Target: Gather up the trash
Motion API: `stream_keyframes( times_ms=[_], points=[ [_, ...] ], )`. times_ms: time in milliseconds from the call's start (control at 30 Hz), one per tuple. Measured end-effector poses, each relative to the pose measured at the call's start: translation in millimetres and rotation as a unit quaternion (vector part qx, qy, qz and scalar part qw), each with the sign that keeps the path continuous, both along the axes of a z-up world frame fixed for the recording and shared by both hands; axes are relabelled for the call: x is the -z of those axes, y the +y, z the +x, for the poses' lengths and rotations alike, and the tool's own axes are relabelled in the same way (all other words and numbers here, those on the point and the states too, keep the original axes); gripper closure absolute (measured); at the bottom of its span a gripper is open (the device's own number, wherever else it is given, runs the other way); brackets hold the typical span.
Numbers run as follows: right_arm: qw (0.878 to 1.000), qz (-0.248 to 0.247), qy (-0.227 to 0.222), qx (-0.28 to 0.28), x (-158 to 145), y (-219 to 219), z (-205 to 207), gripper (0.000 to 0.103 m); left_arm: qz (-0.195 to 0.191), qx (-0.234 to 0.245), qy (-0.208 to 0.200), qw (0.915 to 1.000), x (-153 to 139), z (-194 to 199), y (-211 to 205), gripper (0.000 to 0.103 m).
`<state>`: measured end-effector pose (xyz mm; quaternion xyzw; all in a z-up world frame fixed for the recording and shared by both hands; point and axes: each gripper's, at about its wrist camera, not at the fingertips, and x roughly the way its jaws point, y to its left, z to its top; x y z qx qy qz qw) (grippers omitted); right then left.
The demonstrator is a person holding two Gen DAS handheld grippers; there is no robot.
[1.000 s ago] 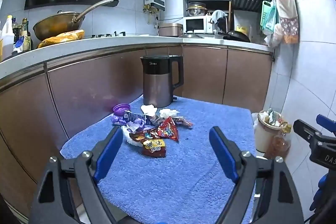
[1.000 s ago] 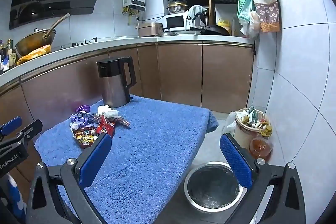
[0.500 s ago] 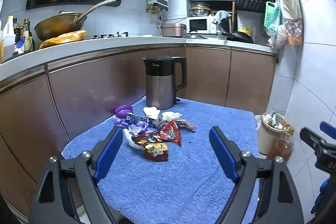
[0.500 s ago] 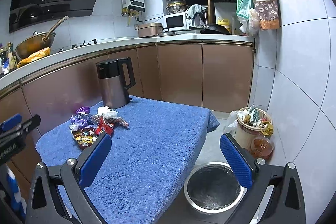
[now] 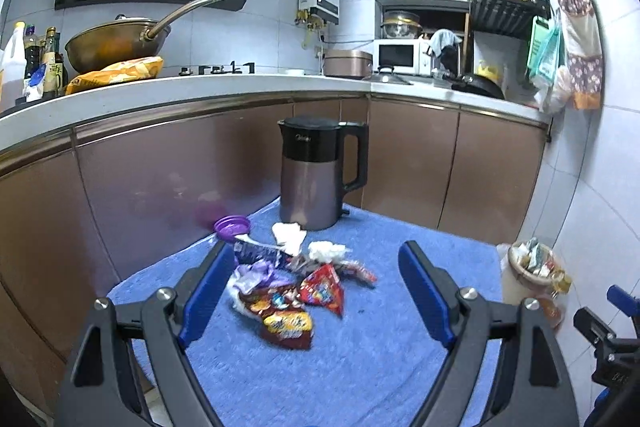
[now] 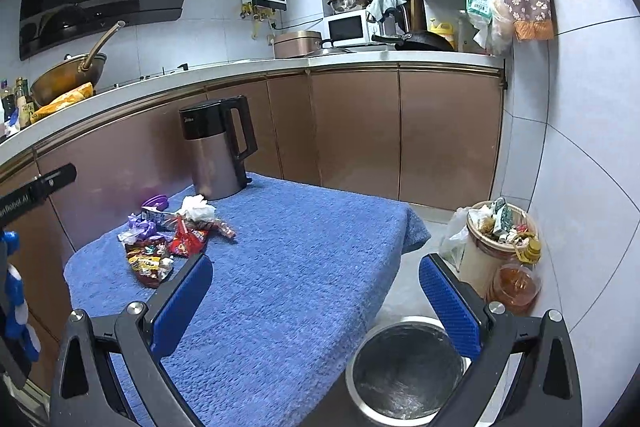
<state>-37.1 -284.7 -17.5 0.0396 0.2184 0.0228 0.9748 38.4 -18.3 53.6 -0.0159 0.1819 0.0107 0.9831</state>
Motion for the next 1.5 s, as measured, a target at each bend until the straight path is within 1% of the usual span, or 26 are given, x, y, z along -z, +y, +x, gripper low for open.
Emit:
stream_keyframes(
  times_ms=[133,267,433,700,900,1100,1233,1433,1500],
  points=[
    [1.0,-0.002,-0.009,0.011,-6,-6,1,0.0,0.011,0.009,0.0,0.9999,0,5,-7,0.019],
    [1.0,0.0,-0.014,0.017,-8,-8,-1,0.0,0.012,0.027,0.013,0.9995,5,6,-10,0.019],
    [0.999,0.001,-0.018,0.028,-11,-2,-4,0.0,0.028,0.053,0.021,0.998,9,4,-12,0.019],
    [0.999,-0.023,-0.006,0.046,-19,14,2,0.0,0.018,0.07,0.018,0.9972,7,9,2,0.019],
    [0.998,-0.035,0.0,0.052,-20,23,5,0.0,0.024,0.073,0.022,0.9968,9,11,10,0.019],
    [0.998,-0.044,0.006,0.043,-20,34,8,0.0,0.026,0.069,0.027,0.9969,12,10,18,0.019],
    [0.998,-0.05,0.01,0.034,-18,38,10,0.0,0.012,0.06,0.038,0.9974,17,13,32,0.019],
    [0.999,-0.033,0.008,-0.001,-14,41,18,0.0,0.007,0.042,0.057,0.9975,34,17,62,0.019],
    [0.999,-0.03,0.017,-0.023,-11,44,28,0.0,0.009,0.042,0.066,0.9969,42,21,70,0.019]
  ],
)
